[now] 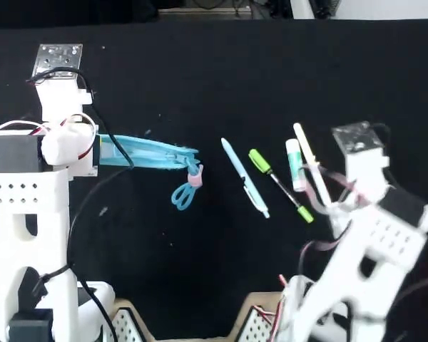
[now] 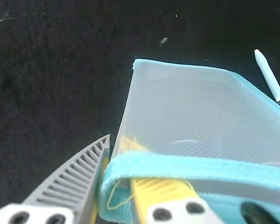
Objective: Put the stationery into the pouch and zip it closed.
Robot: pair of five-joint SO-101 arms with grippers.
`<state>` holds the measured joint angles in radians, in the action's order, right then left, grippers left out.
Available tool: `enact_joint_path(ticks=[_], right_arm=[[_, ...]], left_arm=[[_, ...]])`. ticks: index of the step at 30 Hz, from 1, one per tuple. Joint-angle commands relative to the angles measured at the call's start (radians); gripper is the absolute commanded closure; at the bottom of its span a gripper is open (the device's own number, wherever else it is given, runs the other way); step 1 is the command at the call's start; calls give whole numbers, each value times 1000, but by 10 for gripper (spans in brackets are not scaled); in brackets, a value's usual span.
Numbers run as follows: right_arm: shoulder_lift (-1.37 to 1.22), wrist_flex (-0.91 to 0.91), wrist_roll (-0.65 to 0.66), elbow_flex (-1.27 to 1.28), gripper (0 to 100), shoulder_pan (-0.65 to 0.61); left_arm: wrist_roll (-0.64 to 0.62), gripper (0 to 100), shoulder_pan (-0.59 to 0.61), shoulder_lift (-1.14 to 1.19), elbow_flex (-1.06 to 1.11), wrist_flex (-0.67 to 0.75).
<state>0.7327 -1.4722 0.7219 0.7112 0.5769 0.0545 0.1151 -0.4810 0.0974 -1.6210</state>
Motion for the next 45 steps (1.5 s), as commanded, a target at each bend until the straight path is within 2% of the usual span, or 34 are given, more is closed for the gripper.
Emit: enact_joint_path(ticks=[1, 6, 9, 13, 18, 28, 38, 45], right_arm=[[332, -38, -153, -84, 988, -210], [503, -26, -430, -225, 988, -595], [512, 64, -568, -277, 987, -855], [513, 275, -623, -246, 987, -1102], [519, 569, -624, -131, 987, -1281], [515, 1025, -618, 134, 987, -1433], [509, 1452, -617, 447, 987, -1427], [509, 1637, -617, 568, 987, -1310]], left_arm=[[-12, 970, 2, 9, 22, 8], [-12, 970, -1, 9, 22, 8], [-12, 970, -1, 9, 22, 8], [-12, 970, -1, 9, 22, 6], [-12, 970, 4, 9, 22, 6], [-11, 970, 1, 9, 22, 6], [-11, 970, 1, 9, 22, 5], [-6, 970, -2, 9, 19, -20]])
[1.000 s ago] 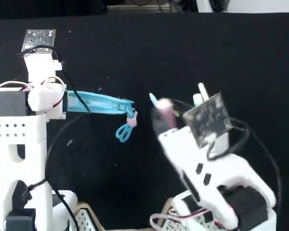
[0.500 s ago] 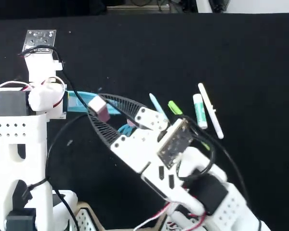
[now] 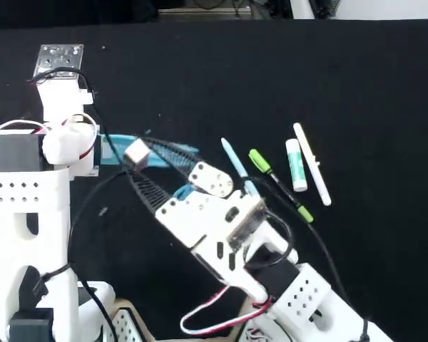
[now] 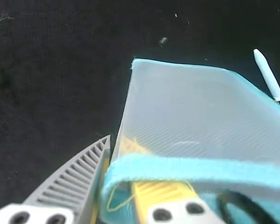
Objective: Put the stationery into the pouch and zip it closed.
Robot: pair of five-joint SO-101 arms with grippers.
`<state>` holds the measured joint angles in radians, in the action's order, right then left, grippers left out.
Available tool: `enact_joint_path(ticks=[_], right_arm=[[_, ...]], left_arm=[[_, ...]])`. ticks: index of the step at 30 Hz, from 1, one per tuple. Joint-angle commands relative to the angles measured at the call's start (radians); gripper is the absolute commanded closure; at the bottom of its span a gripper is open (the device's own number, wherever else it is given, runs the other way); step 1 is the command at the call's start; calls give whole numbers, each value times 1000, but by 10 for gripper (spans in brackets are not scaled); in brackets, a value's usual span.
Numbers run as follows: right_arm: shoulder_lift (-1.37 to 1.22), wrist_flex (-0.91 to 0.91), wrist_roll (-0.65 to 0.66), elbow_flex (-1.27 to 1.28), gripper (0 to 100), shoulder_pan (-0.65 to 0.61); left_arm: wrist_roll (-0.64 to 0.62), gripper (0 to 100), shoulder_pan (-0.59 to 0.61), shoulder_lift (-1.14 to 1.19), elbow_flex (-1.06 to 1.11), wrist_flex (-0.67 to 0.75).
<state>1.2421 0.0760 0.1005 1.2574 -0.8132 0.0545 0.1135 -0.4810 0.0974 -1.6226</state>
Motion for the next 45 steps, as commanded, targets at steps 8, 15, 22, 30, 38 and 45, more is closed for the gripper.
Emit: enact_joint_path(ticks=[8, 15, 22, 30, 38, 45], right_arm=[[-56, 106, 5, 18, 987, 91], [-292, 173, -2, -64, 987, 89], [-255, 68, -3, -71, 979, 89], [-102, -577, -163, -341, 747, 89], [41, -773, 5, -567, 872, 183], [2, -1062, -40, -561, 913, 545]], left_arm=[[-6, 970, -2, 9, 19, -21], [-5, 970, -48, 9, 13, -51], [-5, 970, -45, 9, 13, -49], [-5, 970, -45, 9, 13, -48], [-5, 970, -45, 9, 13, -48], [-5, 970, -45, 9, 16, -48]])
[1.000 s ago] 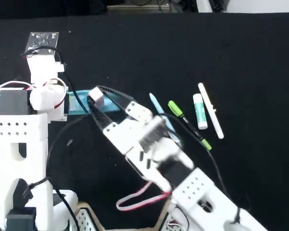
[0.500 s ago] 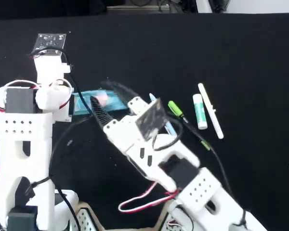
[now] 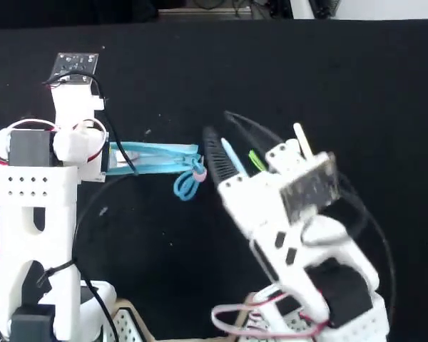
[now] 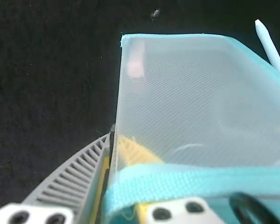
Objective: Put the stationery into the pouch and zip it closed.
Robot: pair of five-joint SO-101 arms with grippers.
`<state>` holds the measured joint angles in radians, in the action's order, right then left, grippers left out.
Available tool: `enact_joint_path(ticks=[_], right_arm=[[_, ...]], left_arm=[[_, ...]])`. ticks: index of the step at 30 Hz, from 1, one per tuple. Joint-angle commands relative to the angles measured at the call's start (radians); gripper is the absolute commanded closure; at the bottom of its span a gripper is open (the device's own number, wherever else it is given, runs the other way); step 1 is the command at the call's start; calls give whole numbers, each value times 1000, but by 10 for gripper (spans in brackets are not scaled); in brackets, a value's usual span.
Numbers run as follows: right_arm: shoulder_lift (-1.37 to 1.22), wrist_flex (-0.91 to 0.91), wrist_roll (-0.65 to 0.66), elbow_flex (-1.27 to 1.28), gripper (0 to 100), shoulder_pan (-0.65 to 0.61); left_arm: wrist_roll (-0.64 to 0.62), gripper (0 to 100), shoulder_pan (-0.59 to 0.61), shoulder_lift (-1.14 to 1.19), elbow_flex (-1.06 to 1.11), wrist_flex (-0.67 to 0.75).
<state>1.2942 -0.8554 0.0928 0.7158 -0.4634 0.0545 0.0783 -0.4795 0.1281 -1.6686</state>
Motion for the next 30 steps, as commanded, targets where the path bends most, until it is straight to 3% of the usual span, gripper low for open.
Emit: enact_joint_path(ticks=[1, 4, 8, 15, 24, 30], right_arm=[[-82, -144, -32, -1, 913, 245], [-205, -149, -34, 50, 913, 365], [-429, -144, -25, 58, 913, 422], [-869, -152, -17, -131, 840, 436], [-1405, -153, 184, -438, 871, 402], [-1586, -153, 288, -549, 871, 400]], left_arm=[[-5, 970, -10, 8, -15, -2], [-5, 970, -10, 8, -15, -2], [-5, 970, -10, 8, -13, -2], [-5, 970, -10, 8, -10, -2], [-5, 970, -10, 8, -10, -2], [-5, 970, -10, 8, -10, -2]])
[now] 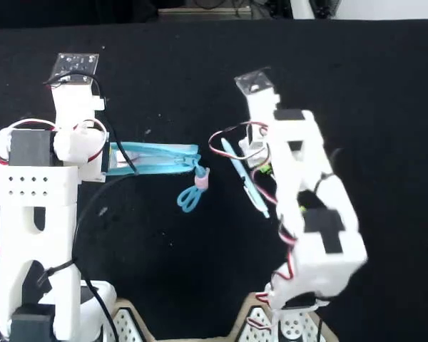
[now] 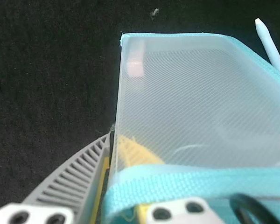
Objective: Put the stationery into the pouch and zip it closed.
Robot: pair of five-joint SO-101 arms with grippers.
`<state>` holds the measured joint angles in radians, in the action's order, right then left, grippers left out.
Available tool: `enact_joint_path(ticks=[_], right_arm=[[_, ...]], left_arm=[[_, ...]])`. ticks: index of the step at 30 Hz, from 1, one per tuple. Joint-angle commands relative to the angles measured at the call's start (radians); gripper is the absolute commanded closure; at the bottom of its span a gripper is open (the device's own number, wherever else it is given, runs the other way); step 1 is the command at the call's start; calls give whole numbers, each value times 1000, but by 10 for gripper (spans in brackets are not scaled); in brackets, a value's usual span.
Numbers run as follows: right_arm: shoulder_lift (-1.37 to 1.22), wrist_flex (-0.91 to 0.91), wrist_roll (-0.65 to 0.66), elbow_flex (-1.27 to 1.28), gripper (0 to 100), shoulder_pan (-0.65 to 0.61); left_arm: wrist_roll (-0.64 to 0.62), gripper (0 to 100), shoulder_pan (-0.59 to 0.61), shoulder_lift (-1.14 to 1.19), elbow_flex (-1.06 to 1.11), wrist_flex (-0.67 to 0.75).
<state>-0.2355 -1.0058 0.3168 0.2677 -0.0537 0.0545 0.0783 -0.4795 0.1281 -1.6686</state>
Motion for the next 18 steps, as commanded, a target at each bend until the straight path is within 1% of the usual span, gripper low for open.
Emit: enact_joint_path(ticks=[1, 9, 10, 12, 14, 15, 18], right_arm=[[-71, -3, 75, -110, 871, -9], [-173, -3, 130, -143, 874, -5], [-179, -3, 140, -142, 894, -5], [-182, -3, 150, -143, 991, -3], [-165, -23, 146, -143, 977, -2], [-150, -43, 146, -145, 991, -2], [-65, -126, 144, -151, 988, -2]], left_arm=[[-5, 970, -10, 8, -10, -2], [-5, 970, -10, 8, -12, -2], [-5, 970, -10, 8, -12, -2], [-5, 970, -10, 8, -12, -2], [-5, 970, -10, 8, -12, -2], [-5, 970, -10, 8, -12, -2], [-5, 970, -10, 8, -13, -2]])
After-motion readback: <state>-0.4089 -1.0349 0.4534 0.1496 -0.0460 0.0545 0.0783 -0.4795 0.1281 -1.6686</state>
